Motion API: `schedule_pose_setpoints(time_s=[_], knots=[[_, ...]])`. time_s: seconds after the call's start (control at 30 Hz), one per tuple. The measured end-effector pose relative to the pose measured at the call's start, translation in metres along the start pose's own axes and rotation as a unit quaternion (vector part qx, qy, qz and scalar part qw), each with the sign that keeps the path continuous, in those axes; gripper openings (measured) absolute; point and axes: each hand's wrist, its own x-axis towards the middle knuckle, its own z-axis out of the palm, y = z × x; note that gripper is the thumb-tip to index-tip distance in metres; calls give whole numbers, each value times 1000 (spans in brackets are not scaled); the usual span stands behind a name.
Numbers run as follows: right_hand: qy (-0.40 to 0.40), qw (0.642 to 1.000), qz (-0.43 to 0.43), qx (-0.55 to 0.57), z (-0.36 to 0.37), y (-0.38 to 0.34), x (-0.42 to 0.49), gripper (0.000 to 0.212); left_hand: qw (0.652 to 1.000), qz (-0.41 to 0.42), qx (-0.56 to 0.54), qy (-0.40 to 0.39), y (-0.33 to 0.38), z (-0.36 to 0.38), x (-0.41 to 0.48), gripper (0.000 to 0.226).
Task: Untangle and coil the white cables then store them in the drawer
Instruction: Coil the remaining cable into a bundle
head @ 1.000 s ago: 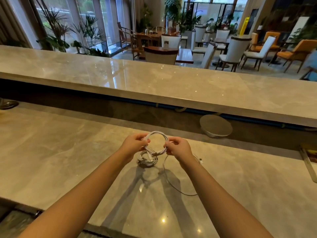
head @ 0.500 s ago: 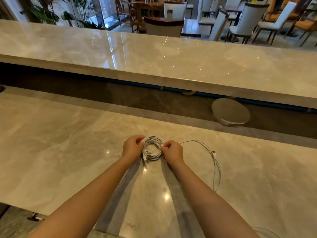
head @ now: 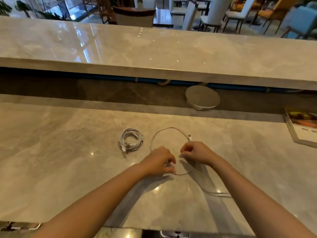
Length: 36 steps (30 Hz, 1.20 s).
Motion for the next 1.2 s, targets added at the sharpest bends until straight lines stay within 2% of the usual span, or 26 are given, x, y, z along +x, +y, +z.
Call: schedule_pose_setpoints(time_s=[0.1, 0.17, 0.23, 0.4, 0.5, 0.6, 0.7, 0.77, 0.8, 0.83, 0.87, 0.93, 1.0, 1.1, 1.2], knots=[[-39, 996, -37, -71, 8, 23, -21, 14, 999, -5, 46, -25, 8, 25, 7, 20], [-7, 992, -57, -114, 17, 35, -25, 17, 998, -17, 51, -25, 10, 31, 9, 13], [25, 992, -59, -111, 24, 39, -25, 15, 998, -21, 56, -30, 11, 33, 10, 11], [61, 986, -58, -144, 29, 38, -33, 14, 998, -12, 63, 11, 20, 17, 4, 20], [103, 986, -73, -106, 14, 37, -42, 16, 995, 5, 9, 100, 26, -13, 1, 18], [199, 975, -100, 1, -11, 20, -51, 15, 980, 0, -2, 200, 33, -44, 7, 19], [277, 947, -90, 134, -36, -12, -63, 15, 936, -39, 4, 350, 45, -64, 12, 19], [295, 929, -88, 206, -52, -33, -68, 15, 894, -50, 12, 444, 61, -73, 9, 21], [295, 921, -93, 236, -59, -43, -71, 14, 884, -41, 7, 465, 71, -77, 7, 19], [289, 914, -101, 267, -65, -52, -74, 15, 889, -30, -22, 456, 82, -80, 6, 16], [279, 906, -111, 297, -71, -61, -78, 19, 906, -26, -76, 415, 93, -82, 4, 14], [267, 895, -132, 332, -80, -76, -84, 30, 934, -52, -224, 272, 115, -87, 1, 16], [287, 885, -141, 339, -86, -88, -89, 34, 922, -67, -334, 185, 131, -89, -1, 20], [324, 867, -151, 347, -100, -99, -94, 25, 915, -69, -358, 174, 140, -97, -7, 18], [327, 884, -165, 290, -114, -100, -97, 20, 883, -66, -420, 200, 144, -119, -14, 22]])
